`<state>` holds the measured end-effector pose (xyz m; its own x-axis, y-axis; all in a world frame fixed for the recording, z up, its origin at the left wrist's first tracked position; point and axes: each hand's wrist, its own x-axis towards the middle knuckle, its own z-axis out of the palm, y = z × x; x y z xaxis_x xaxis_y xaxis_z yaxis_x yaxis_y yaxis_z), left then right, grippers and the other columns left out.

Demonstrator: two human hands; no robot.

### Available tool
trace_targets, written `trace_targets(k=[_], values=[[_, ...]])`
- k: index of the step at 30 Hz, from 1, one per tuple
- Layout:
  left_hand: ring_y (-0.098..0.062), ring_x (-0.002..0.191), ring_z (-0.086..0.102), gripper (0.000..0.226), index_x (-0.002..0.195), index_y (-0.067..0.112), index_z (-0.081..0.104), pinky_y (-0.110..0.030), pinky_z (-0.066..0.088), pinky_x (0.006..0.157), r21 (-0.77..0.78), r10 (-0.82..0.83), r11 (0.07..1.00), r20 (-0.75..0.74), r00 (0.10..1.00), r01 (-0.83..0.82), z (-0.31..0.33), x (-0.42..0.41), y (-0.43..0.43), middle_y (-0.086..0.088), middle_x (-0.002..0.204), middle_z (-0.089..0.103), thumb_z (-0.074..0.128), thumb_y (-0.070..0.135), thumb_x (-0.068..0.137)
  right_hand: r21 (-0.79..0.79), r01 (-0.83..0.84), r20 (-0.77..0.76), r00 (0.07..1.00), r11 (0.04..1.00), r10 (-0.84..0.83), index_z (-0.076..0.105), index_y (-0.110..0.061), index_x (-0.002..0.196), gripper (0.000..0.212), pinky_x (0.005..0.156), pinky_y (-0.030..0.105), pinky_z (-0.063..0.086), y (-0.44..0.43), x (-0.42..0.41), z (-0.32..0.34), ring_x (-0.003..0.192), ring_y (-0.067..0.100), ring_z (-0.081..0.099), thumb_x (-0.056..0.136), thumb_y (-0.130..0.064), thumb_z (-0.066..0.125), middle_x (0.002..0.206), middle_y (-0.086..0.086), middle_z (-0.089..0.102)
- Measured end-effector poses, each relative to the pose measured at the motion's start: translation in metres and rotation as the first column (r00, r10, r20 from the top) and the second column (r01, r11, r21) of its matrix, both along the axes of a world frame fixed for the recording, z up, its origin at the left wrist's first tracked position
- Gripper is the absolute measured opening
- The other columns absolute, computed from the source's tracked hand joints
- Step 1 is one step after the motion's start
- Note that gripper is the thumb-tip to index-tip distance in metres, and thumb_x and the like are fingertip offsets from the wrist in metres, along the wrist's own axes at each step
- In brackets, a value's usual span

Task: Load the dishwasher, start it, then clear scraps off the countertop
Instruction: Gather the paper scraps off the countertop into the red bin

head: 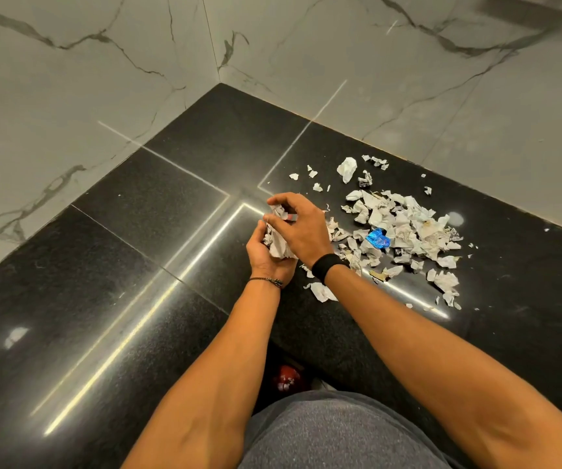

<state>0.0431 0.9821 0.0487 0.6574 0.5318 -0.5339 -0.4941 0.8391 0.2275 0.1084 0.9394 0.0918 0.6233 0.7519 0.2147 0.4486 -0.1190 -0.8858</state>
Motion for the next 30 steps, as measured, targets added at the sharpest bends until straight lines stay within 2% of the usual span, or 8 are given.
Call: trace_targets(k=[6, 11, 14, 17, 20, 23, 25, 30], values=[[-0.026, 0.085, 0.074, 0.043, 0.107, 0.008, 0.07, -0.035, 0.063, 0.074, 0.029, -0.018, 0.999, 0.005, 1.0, 0.018, 0.001, 0.002, 0.003, -0.012, 0.094, 0.075, 0.04, 0.039, 0.105, 0.013, 0.03, -0.011, 0.999, 0.999, -0.03, 0.071, -0.013, 0.095, 0.015, 0.081, 0.037, 0.056, -0.006, 0.003, 0.0, 0.087, 0.009, 0.067, 0.097, -0.027, 0.064, 0.088, -0.006, 0.071], [-0.033, 0.103, 0.069, 0.043, 0.115, 0.01, 0.071, -0.045, 0.061, 0.086, 0.038, 0.0, 0.999, 0.058, 0.998, -0.003, 0.0, 0.008, 0.008, -0.017, 0.113, 0.071, 0.039, 0.037, 0.105, -0.011, 0.099, 0.02, 0.995, 0.995, -0.098, 0.07, -0.02, 0.09, 0.014, 0.069, 0.017, 0.041, -0.015, 0.005, -0.006, 0.074, -0.001, 0.054, 0.096, -0.031, 0.065, 0.076, -0.019, 0.061], [-0.035, 0.124, 0.056, 0.041, 0.122, 0.012, 0.067, -0.049, 0.052, 0.101, 0.049, 0.002, 0.999, 0.051, 0.999, -0.004, -0.002, 0.009, 0.012, -0.017, 0.134, 0.058, 0.038, 0.036, 0.105, 0.015, 0.144, -0.018, 0.99, 0.99, -0.143, 0.069, -0.018, 0.093, 0.015, 0.069, 0.024, 0.047, -0.017, 0.001, -0.009, 0.079, 0.008, 0.058, 0.094, -0.034, 0.068, 0.083, -0.013, 0.065], [-0.033, 0.116, 0.062, 0.04, 0.119, 0.011, 0.067, -0.049, 0.048, 0.104, 0.068, -0.012, 0.998, 0.073, 0.997, 0.007, -0.001, 0.006, 0.017, -0.017, 0.136, 0.056, 0.039, 0.036, 0.105, 0.03, 0.221, -0.046, 0.974, 0.975, -0.22, 0.067, -0.02, 0.097, 0.015, 0.078, 0.034, 0.053, -0.014, -0.004, -0.011, 0.091, 0.013, 0.061, 0.097, -0.035, 0.062, 0.091, -0.011, 0.068], [-0.033, 0.104, 0.07, 0.04, 0.119, 0.01, 0.067, -0.048, 0.056, 0.093, 0.05, -0.016, 0.999, 0.119, 0.993, 0.01, 0.002, -0.001, 0.023, -0.014, 0.125, 0.066, 0.04, 0.036, 0.106, 0.046, 0.336, -0.193, 0.927, 0.941, -0.321, 0.065, -0.021, 0.102, 0.02, 0.08, 0.037, 0.055, -0.012, -0.007, -0.009, 0.093, 0.014, 0.064, 0.1, -0.039, 0.055, 0.096, -0.007, 0.068], [-0.033, 0.112, 0.066, 0.041, 0.121, 0.012, 0.066, -0.046, 0.052, 0.098, 0.05, -0.033, 0.998, 0.121, 0.992, 0.027, 0.007, -0.007, 0.023, -0.012, 0.125, 0.068, 0.039, 0.039, 0.105, 0.054, 0.365, -0.402, 0.86, 0.929, -0.315, 0.063, -0.015, 0.11, 0.024, 0.078, 0.014, 0.048, -0.015, -0.014, 0.003, 0.091, -0.007, 0.062, 0.104, -0.035, 0.05, 0.103, -0.007, 0.066], [-0.034, 0.119, 0.062, 0.042, 0.121, 0.011, 0.066, -0.046, 0.047, 0.106, 0.057, -0.034, 0.998, 0.108, 0.994, 0.027, 0.009, -0.009, 0.021, -0.013, 0.126, 0.067, 0.038, 0.038, 0.105, 0.048, 0.357, -0.527, 0.803, 0.933, -0.28, 0.06, -0.016, 0.114, 0.027, 0.075, 0.007, 0.046, -0.014, -0.021, 0.008, 0.088, -0.016, 0.06, 0.106, -0.037, 0.044, 0.103, -0.012, 0.064], [-0.035, 0.115, 0.062, 0.042, 0.119, 0.007, 0.066, -0.049, 0.041, 0.114, 0.055, -0.009, 0.998, 0.124, 0.992, 0.002, 0.017, -0.019, 0.011, -0.015, 0.124, 0.066, 0.041, 0.037, 0.105, 0.039, 0.376, -0.788, 0.581, 0.926, -0.202, 0.06, -0.017, 0.13, 0.059, 0.085, 0.017, 0.052, -0.006, -0.046, 0.008, 0.111, 0.004, 0.064, 0.102, -0.06, 0.03, 0.126, 0.001, 0.065]])
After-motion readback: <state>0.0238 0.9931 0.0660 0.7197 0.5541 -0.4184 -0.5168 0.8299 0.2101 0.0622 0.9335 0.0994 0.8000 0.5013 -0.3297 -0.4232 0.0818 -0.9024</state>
